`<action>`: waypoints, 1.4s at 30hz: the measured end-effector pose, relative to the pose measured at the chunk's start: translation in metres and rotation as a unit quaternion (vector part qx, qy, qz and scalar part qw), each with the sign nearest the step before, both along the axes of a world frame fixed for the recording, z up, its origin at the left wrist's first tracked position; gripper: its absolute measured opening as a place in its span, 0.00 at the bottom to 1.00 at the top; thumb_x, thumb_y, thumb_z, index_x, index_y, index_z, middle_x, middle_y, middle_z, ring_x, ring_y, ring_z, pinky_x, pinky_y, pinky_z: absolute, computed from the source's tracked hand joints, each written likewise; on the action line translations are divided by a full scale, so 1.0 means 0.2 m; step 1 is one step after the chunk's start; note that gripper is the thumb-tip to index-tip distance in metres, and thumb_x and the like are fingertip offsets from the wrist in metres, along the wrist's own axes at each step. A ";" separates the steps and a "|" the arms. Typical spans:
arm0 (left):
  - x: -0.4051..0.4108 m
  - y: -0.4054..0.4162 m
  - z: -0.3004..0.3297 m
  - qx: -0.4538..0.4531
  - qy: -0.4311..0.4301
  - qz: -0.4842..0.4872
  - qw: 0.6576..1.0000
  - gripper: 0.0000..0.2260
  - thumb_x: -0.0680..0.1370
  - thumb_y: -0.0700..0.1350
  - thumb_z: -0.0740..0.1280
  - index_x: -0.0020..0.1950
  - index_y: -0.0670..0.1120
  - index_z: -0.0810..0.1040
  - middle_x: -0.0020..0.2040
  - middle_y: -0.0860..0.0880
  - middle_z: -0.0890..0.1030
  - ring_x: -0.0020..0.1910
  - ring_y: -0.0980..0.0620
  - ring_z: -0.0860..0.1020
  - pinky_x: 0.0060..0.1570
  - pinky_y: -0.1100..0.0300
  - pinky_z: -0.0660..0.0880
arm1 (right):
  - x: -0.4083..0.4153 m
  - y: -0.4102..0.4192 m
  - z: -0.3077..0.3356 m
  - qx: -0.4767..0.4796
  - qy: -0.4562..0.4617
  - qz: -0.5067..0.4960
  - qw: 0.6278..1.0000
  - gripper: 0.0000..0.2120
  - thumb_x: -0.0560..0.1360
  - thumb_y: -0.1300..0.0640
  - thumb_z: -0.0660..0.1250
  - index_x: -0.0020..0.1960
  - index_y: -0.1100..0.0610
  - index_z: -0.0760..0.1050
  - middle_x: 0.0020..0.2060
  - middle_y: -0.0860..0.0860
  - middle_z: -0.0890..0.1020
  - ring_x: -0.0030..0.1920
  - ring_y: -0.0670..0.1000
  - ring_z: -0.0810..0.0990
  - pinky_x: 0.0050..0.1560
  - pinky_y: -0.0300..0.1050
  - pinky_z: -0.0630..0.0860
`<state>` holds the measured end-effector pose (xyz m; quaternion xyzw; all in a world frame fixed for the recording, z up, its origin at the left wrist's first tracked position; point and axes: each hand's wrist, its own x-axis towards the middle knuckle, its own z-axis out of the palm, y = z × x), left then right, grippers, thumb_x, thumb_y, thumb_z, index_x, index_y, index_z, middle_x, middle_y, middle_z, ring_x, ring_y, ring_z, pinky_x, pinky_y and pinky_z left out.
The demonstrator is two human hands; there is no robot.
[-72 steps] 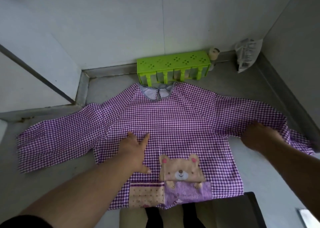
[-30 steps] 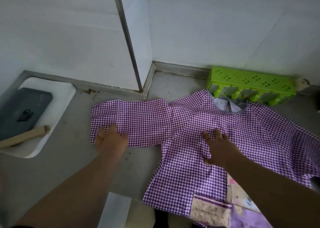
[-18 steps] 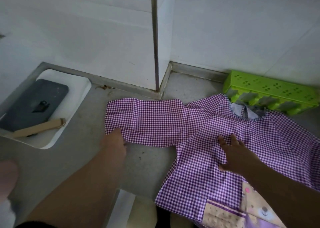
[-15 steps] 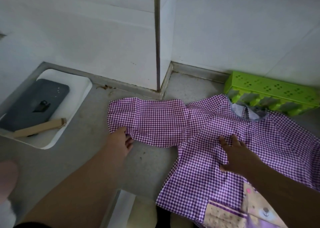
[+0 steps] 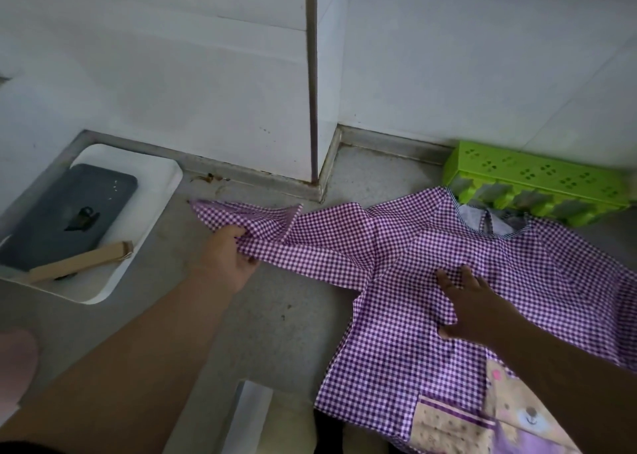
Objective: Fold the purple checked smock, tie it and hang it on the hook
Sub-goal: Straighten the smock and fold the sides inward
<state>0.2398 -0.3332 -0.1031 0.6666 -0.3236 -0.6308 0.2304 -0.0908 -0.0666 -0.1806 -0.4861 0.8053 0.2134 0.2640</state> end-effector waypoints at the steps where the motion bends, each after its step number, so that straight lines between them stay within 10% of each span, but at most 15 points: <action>1: 0.00 0.03 -0.01 0.003 0.043 0.014 0.999 0.18 0.85 0.37 0.61 0.75 0.38 0.73 0.72 0.40 0.78 0.63 0.39 0.80 0.47 0.56 0.83 | 0.00 0.00 0.00 -0.003 -0.001 -0.002 1.000 0.61 0.66 0.26 0.69 0.81 0.46 0.33 0.80 0.66 0.42 0.80 0.69 0.45 0.76 0.68 0.58; 4: -0.02 0.04 -0.05 0.016 0.077 0.056 0.995 0.18 0.84 0.43 0.66 0.73 0.41 0.75 0.66 0.40 0.82 0.61 0.42 0.83 0.49 0.51 0.82 | 0.00 0.00 0.01 -0.005 -0.002 -0.001 1.000 0.61 0.65 0.25 0.68 0.81 0.45 0.32 0.81 0.64 0.41 0.80 0.68 0.44 0.76 0.69 0.59; 8: -0.09 0.03 -0.01 -0.173 -0.091 -0.001 0.981 0.18 0.85 0.46 0.65 0.74 0.41 0.72 0.64 0.46 0.79 0.61 0.45 0.80 0.50 0.56 0.78 | 0.00 0.01 0.03 -0.019 -0.005 0.004 1.000 0.59 0.67 0.25 0.67 0.81 0.42 0.32 0.81 0.61 0.40 0.81 0.67 0.44 0.76 0.68 0.61; 11: -0.16 0.11 0.10 -0.335 -0.137 -0.048 0.931 0.16 0.87 0.52 0.60 0.69 0.44 0.73 0.56 0.49 0.77 0.47 0.56 0.79 0.39 0.64 0.74 | 0.02 0.01 0.03 -0.041 -0.002 0.016 0.999 0.57 0.67 0.24 0.65 0.80 0.40 0.33 0.82 0.60 0.41 0.81 0.66 0.45 0.75 0.68 0.62; 15: -0.26 0.22 0.10 -0.471 -0.131 -0.228 0.842 0.18 0.83 0.52 0.64 0.67 0.41 0.75 0.58 0.49 0.78 0.52 0.52 0.79 0.52 0.55 0.82 | 0.04 -0.01 0.01 -0.068 -0.008 0.025 0.997 0.58 0.61 0.19 0.57 0.81 0.41 0.34 0.82 0.61 0.44 0.81 0.65 0.46 0.75 0.67 0.62; 18: -0.31 0.25 0.02 -0.363 -0.087 -0.262 0.890 0.15 0.82 0.49 0.65 0.68 0.47 0.77 0.63 0.50 0.80 0.60 0.50 0.80 0.60 0.55 0.79 | 0.07 0.01 0.02 -0.085 -0.027 0.008 0.996 0.55 0.66 0.23 0.63 0.82 0.41 0.37 0.82 0.56 0.42 0.82 0.62 0.45 0.75 0.66 0.62; 23: -0.27 0.21 -0.10 -0.087 -0.054 -0.055 0.993 0.20 0.86 0.51 0.58 0.75 0.44 0.74 0.70 0.42 0.78 0.65 0.38 0.79 0.57 0.50 0.78 | 0.09 0.07 0.02 -0.136 -0.014 -0.035 0.990 0.53 0.68 0.26 0.67 0.82 0.44 0.47 0.82 0.53 0.50 0.80 0.61 0.55 0.72 0.64 0.68; 27: -0.28 0.17 -0.03 -0.137 -0.120 -0.020 0.983 0.22 0.87 0.51 0.54 0.74 0.38 0.71 0.72 0.35 0.76 0.69 0.33 0.75 0.66 0.40 0.74 | 0.06 0.10 -0.01 -0.147 -0.029 -0.079 0.986 0.51 0.67 0.27 0.67 0.82 0.44 0.49 0.81 0.49 0.54 0.79 0.58 0.56 0.73 0.63 0.67; 31: -0.52 0.30 0.21 -0.295 -0.098 -0.081 0.947 0.19 0.89 0.55 0.50 0.71 0.46 0.73 0.60 0.46 0.78 0.58 0.44 0.79 0.53 0.52 0.77 | 0.01 0.10 0.00 -0.157 -0.064 -0.077 0.983 0.43 0.72 0.32 0.66 0.81 0.43 0.54 0.81 0.45 0.56 0.79 0.55 0.58 0.76 0.60 0.64; 34: -0.74 0.46 0.29 -0.517 -0.077 -0.277 0.806 0.18 0.87 0.53 0.57 0.62 0.42 0.79 0.56 0.44 0.82 0.54 0.44 0.80 0.53 0.57 0.75 | -0.05 0.11 -0.02 -0.192 -0.118 -0.101 0.969 0.38 0.72 0.36 0.64 0.79 0.47 0.64 0.79 0.47 0.65 0.77 0.52 0.65 0.77 0.56 0.64; 37: -0.93 0.62 0.20 -0.643 -0.113 -0.543 0.529 0.16 0.81 0.56 0.67 0.56 0.44 0.81 0.54 0.41 0.84 0.53 0.40 0.81 0.54 0.50 0.77 | -0.15 0.14 -0.01 -0.244 -0.176 -0.173 0.938 0.25 0.73 0.47 0.68 0.70 0.50 0.75 0.66 0.51 0.80 0.63 0.52 0.80 0.64 0.52 0.78; 39: -0.97 0.70 0.06 -0.642 -0.169 -0.646 0.376 0.27 0.76 0.63 0.69 0.70 0.49 0.77 0.70 0.45 0.79 0.68 0.42 0.76 0.70 0.47 0.71 | -0.20 0.17 0.02 -0.227 -0.138 -0.197 0.944 0.13 0.75 0.56 0.70 0.59 0.53 0.78 0.49 0.54 0.82 0.52 0.53 0.84 0.47 0.43 0.81; 42: -0.91 0.74 -0.12 -0.550 -0.256 -0.719 0.340 0.35 0.78 0.65 0.67 0.82 0.55 0.62 0.85 0.49 0.58 0.82 0.46 0.58 0.82 0.44 0.51 | -0.31 0.24 0.02 -0.131 0.001 -0.065 0.989 0.15 0.63 0.56 0.81 0.44 0.51 0.77 0.36 0.55 0.79 0.32 0.42 0.80 0.26 0.30 0.72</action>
